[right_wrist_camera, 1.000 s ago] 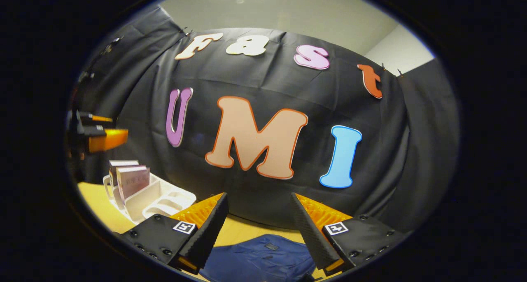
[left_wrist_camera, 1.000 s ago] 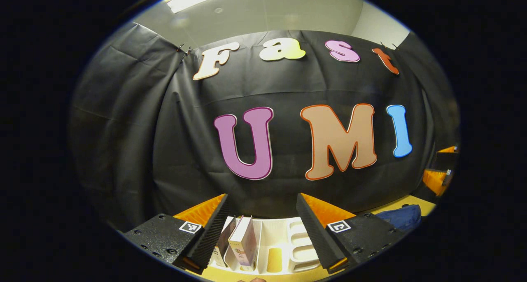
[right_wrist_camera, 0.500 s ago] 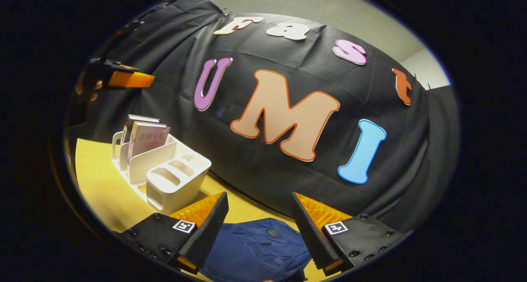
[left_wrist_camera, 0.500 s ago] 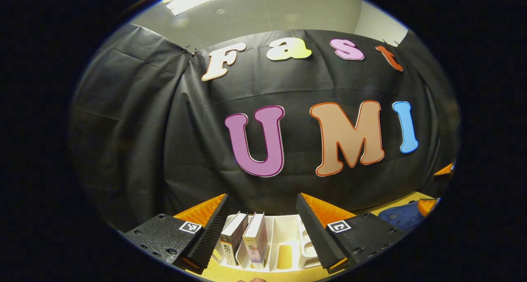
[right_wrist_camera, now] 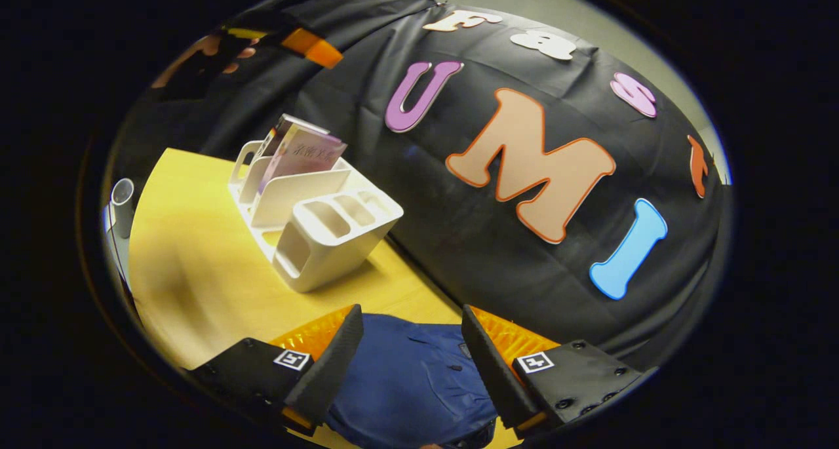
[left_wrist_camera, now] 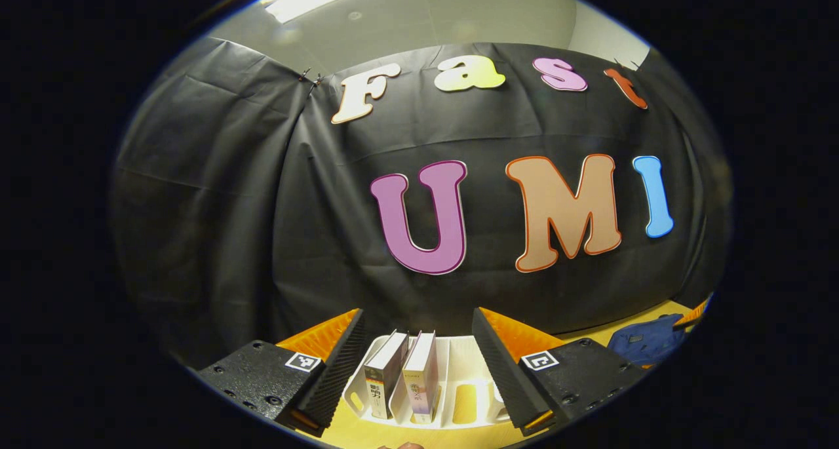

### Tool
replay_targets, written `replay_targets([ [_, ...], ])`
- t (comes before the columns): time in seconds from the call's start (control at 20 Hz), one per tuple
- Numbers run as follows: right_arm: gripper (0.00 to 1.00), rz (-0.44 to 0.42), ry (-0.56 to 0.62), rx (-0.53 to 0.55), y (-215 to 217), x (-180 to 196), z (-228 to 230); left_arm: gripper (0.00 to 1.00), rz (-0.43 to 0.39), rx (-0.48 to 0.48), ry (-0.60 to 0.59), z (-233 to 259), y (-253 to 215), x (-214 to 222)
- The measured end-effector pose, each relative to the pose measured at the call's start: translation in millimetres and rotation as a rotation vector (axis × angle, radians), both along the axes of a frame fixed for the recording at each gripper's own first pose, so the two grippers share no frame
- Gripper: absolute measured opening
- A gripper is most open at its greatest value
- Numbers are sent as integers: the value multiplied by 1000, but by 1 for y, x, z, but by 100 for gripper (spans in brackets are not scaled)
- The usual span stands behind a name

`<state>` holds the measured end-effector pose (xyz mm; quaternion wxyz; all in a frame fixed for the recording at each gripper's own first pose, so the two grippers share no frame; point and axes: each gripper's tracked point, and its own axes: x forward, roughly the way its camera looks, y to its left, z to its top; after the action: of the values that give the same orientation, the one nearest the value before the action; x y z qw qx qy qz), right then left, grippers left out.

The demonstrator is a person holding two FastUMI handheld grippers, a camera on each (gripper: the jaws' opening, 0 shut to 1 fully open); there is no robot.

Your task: Open the schoolbag, grab two books from the bookshelf and put them into the schoolbag.

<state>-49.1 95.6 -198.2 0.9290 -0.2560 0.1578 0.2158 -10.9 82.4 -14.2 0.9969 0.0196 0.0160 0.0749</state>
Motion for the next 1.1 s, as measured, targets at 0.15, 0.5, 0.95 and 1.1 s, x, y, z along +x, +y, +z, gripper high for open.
replay_targets([
  [0.15,98,41,60,-40,5,-12,-27,95,7,-4,10,-4,3,-2],
  [0.5,99,107,126,-138,15,-33,-75,94,17,1,32,-11,11,-6],
  [0.95,98,87,111,-291,-3,-35,-103,96,10,8,47,-13,9,-10],
  [1.1,97,69,104,-298,-7,-32,-100,94,4,3,48,-15,6,-9],
])
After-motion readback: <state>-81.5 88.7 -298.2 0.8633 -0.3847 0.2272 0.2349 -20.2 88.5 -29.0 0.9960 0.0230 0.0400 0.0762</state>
